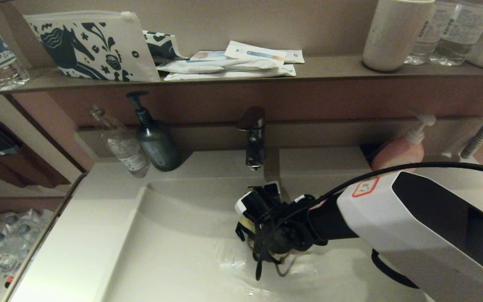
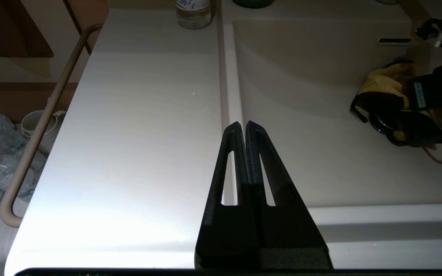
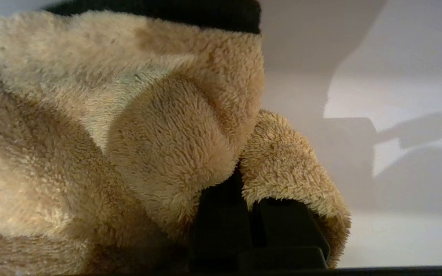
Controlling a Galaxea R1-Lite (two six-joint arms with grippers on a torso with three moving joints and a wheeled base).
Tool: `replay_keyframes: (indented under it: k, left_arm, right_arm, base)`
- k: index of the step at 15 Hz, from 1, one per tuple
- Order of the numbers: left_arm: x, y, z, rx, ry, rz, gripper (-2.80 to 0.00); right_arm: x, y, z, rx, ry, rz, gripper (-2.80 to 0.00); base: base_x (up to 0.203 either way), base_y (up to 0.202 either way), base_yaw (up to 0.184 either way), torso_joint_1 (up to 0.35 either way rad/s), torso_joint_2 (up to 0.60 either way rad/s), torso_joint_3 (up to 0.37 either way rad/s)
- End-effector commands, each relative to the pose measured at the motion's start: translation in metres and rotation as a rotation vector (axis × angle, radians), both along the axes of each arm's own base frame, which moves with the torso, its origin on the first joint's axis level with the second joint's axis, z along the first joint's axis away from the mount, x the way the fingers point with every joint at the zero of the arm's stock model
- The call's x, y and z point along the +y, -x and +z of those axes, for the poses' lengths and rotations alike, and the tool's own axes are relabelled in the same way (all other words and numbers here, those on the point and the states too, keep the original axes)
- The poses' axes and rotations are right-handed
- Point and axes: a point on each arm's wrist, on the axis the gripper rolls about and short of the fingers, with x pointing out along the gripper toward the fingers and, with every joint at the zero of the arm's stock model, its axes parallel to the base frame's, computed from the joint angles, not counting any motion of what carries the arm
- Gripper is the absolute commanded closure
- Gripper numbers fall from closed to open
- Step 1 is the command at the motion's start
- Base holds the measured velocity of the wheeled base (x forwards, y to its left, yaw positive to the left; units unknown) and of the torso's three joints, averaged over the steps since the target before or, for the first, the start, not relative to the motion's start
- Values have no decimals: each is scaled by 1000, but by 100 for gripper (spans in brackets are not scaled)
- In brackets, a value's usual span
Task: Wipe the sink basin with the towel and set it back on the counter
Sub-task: Wipe the sink
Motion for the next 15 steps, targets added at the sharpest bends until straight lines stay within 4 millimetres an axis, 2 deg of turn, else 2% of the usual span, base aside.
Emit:
replay_keyframes:
  k: [1, 8, 11, 15]
  left_arm:
    - [0, 0, 0, 1, 1, 0, 0]
    - [0, 0, 0, 1, 0, 0, 0]
    - [0, 0, 0, 1, 0, 0, 0]
    - [0, 0, 0, 1, 0, 0, 0]
  right_arm:
    - [-8, 2, 3, 6, 6, -11, 0]
    - [-17, 29, -9, 79, 41, -2, 0]
    - [-8, 46, 1, 119, -15, 79, 0]
    - [11, 67, 1, 135, -32, 161, 0]
  base:
    - [0, 0, 0, 0, 0, 0]
    - [0, 0, 0, 0, 0, 0]
    - [0, 0, 0, 0, 0, 0]
    - [0, 0, 0, 0, 0, 0]
